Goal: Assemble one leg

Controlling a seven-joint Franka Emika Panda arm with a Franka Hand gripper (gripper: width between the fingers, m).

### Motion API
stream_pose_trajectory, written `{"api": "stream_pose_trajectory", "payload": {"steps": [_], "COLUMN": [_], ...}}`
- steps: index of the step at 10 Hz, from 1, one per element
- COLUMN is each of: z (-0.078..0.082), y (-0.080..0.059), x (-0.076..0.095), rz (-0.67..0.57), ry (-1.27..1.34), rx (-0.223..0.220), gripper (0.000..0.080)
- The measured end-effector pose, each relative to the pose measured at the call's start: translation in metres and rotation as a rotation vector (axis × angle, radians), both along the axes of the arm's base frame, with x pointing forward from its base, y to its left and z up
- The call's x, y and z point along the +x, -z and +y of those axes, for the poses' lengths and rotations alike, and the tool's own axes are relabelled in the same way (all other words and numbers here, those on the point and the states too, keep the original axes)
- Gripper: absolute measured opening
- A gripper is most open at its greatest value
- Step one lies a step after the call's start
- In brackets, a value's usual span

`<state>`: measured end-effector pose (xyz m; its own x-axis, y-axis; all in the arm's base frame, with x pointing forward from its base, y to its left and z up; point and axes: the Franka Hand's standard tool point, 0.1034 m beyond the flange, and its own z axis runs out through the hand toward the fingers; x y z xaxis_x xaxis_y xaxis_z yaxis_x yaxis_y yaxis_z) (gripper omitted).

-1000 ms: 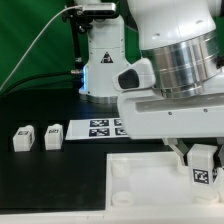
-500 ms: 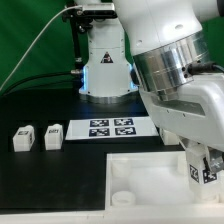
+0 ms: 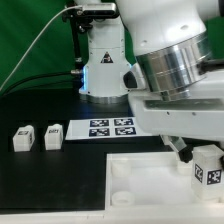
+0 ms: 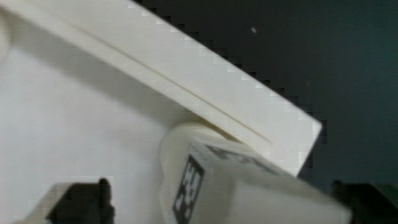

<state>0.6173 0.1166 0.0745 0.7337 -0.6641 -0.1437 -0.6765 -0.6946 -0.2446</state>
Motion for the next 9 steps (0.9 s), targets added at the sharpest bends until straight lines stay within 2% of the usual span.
{"api": "stream_pose_trajectory", "payload": {"steps": [1,3,5,6,7,8,9], "z": [0.0049,0.0009,-0.0031,-0.0045,-0.0047,-0.0043,-0.0042], "y": [-0.0023,-0.0001,0.0041,0.0047,0.0050,0.0054,0.0055], "x": [0.0009,0.0012,0.0010,0.0062,0.0059,0.0057,0.0057], "rz": [-0.028,-0.074,-0.126,-0.153,-0.164,-0.160,-0.158], "ry": [-0.149,-0.310,-0.678,-0.793,-0.825,-0.808,-0.802], "rx": [-0.028,-0.041,-0.081,-0.096,-0.099,-0.097,-0.096], "gripper": [0.0644,0.0648,0.0649,0.0649,0.0568,0.0433,0.0433]}}
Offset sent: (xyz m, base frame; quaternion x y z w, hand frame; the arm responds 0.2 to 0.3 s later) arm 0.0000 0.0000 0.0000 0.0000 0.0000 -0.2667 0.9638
